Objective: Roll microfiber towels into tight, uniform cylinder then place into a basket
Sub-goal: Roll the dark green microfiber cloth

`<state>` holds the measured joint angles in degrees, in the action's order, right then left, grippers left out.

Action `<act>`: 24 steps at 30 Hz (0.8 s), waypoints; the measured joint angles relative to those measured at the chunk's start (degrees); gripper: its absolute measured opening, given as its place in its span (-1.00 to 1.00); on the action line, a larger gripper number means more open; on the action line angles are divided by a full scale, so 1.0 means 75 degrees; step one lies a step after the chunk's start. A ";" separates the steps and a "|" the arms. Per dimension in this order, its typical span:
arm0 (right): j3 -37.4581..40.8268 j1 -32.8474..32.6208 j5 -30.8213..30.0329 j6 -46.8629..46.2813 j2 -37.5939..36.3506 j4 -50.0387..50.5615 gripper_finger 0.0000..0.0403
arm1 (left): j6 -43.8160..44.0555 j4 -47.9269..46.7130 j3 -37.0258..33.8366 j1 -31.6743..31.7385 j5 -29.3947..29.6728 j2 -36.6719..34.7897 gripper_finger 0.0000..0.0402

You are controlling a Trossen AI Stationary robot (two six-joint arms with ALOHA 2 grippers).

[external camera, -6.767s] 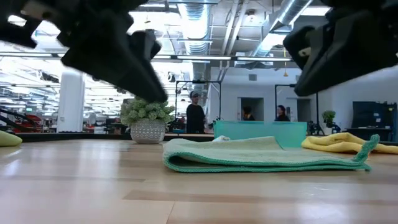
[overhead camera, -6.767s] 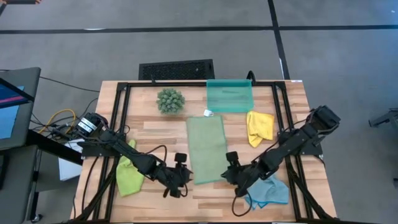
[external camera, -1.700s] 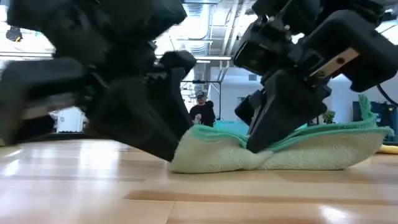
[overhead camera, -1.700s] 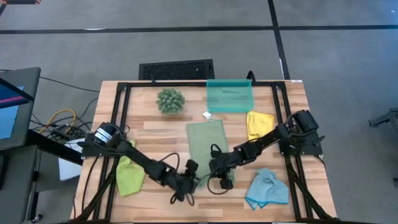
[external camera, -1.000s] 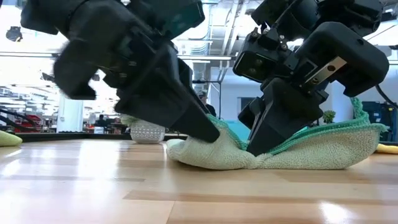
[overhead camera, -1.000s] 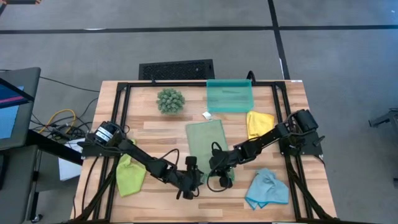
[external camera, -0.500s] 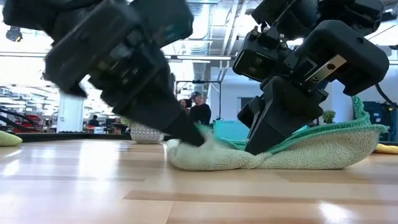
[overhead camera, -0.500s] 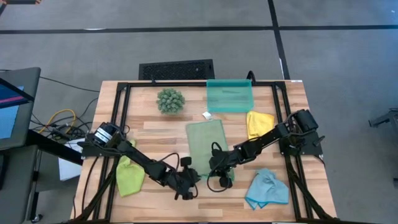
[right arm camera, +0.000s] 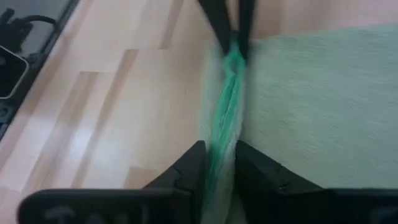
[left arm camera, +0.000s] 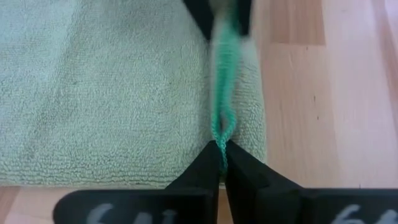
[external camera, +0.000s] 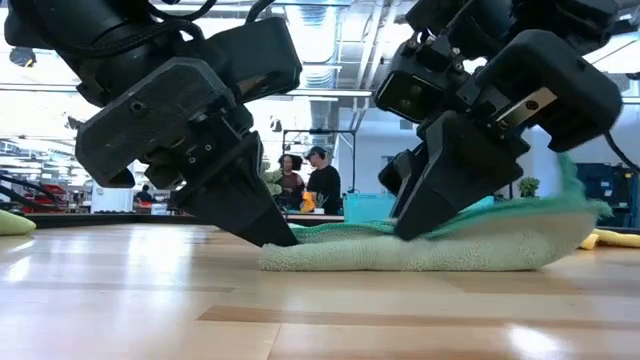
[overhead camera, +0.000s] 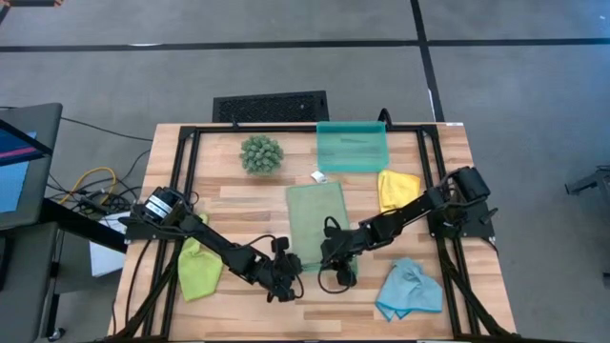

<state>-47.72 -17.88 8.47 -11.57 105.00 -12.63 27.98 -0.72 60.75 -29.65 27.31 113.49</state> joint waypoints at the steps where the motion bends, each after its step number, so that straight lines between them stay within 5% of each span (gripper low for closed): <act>1: -0.0005 0.0025 -0.0095 -0.0005 -0.0135 0.0207 -0.42 | 0.0038 -0.0019 0.0000 0.0000 -0.0003 0.0000 -0.99; 7: -0.0006 -0.0293 -0.1640 -0.0049 -0.1208 0.1729 -0.41 | 0.0263 -0.0196 0.0003 -0.0003 0.0003 -0.0003 -0.97; 11: -0.0006 -0.0983 -0.1651 0.0560 -0.1668 0.2094 -0.45 | 0.0336 -0.0238 0.0009 -0.0003 0.0000 -0.0006 -0.96; 15: -0.0006 -0.1600 -0.1734 0.0809 -0.1505 0.1761 -0.52 | 0.0344 -0.0244 0.0009 -0.0003 -0.0003 -0.0006 -0.96; 20: 0.0000 -0.1495 -0.2979 0.0160 -0.1011 0.2016 -0.68 | 0.0366 -0.0247 0.0006 -0.0003 -0.0003 -0.0006 -0.96; 24: 0.0000 -0.1228 -0.2719 -0.0204 -0.0951 0.2394 -0.80 | 0.0373 -0.0251 0.0003 -0.0003 -0.0006 -0.0006 -0.96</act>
<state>-47.72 -27.09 -11.92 -13.10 97.86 5.32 30.78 -2.60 60.77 -29.67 27.27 113.45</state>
